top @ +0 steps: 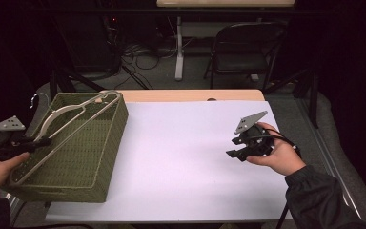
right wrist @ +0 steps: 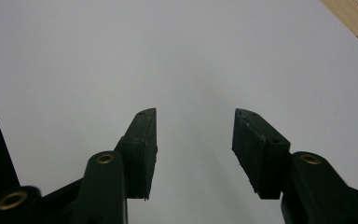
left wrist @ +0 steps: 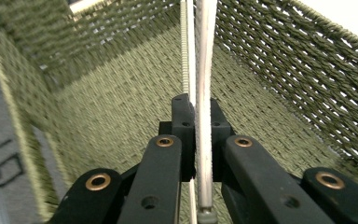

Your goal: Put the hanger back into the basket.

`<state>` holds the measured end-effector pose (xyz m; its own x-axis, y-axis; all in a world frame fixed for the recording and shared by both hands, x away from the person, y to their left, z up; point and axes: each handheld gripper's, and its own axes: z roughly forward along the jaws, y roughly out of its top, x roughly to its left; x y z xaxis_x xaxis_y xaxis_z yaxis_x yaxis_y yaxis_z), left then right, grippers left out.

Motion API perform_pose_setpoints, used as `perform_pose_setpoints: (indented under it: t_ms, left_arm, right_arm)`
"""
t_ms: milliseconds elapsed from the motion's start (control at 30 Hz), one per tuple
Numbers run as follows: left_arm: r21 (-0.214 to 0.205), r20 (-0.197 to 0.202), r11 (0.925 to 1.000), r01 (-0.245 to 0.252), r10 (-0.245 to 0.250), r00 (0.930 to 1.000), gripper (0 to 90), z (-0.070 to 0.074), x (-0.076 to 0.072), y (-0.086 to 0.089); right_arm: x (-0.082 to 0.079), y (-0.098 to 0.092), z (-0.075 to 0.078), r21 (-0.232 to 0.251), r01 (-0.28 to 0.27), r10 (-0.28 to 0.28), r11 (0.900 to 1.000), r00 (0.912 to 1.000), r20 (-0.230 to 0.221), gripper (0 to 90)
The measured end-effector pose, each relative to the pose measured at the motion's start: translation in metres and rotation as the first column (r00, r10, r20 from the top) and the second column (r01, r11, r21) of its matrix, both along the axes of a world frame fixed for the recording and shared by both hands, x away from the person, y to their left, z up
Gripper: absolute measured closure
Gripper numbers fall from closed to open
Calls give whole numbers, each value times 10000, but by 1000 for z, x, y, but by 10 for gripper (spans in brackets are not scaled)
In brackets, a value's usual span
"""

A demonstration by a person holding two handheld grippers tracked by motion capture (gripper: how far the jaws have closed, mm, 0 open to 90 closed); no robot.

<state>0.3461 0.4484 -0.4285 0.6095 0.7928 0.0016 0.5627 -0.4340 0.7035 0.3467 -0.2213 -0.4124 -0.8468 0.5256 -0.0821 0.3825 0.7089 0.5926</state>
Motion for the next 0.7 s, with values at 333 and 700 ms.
perform_pose_setpoints:
  t_ms: [333, 700]
  left_arm:
    - [-191, -1134, 9996, -224, 201, 9933, 869, -33, 9, 0]
    - [315, 521, 9675, -2508, 2490, 9671, 487, -21, -3, -14]
  right_arm:
    - [1, 4, -3, -172, -115, 112, 9998, 9998, -160, 500]
    - [-3, 0, -7, -15, 26, -26, 10000, 9998, -176, 497]
